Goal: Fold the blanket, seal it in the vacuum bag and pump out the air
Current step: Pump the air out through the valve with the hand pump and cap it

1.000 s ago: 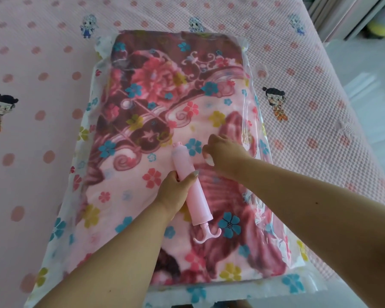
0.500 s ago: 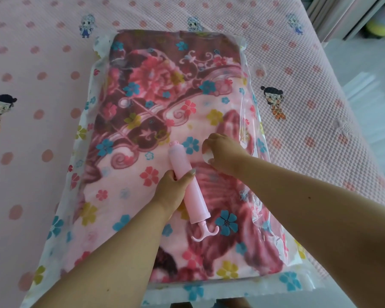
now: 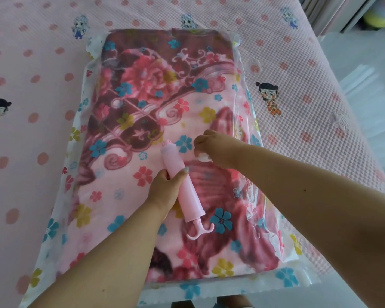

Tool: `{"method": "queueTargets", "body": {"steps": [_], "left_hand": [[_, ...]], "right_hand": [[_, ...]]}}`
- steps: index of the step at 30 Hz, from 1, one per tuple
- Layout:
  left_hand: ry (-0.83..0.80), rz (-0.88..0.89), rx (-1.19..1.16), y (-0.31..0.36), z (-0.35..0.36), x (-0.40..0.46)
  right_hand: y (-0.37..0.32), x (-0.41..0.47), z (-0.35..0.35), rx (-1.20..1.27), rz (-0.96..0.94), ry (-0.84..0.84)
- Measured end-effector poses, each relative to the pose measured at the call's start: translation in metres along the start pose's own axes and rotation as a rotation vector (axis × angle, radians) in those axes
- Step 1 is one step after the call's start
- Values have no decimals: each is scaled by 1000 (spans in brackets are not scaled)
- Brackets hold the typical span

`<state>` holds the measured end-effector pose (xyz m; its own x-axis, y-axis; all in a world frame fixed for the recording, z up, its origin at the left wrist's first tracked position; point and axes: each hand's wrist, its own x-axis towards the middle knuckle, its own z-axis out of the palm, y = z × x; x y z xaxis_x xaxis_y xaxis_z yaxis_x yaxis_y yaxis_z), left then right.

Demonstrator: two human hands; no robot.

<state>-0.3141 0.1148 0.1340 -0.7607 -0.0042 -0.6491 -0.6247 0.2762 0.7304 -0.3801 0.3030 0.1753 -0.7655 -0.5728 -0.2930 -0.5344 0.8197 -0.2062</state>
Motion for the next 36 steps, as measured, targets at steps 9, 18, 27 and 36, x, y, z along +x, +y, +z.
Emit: {"method": "queueTargets", "body": {"steps": [9, 18, 27, 36], "left_hand": [[67, 5, 36, 1, 8, -1], [113, 171, 78, 14, 25, -8], [37, 303, 40, 22, 81, 2], [35, 172, -36, 39, 81, -13]], "right_hand": [[13, -15, 5, 90, 38, 112], [34, -66, 32, 712, 791, 771], [108, -173, 158, 768, 1450, 296], [68, -148, 90, 644, 1065, 567]]}}
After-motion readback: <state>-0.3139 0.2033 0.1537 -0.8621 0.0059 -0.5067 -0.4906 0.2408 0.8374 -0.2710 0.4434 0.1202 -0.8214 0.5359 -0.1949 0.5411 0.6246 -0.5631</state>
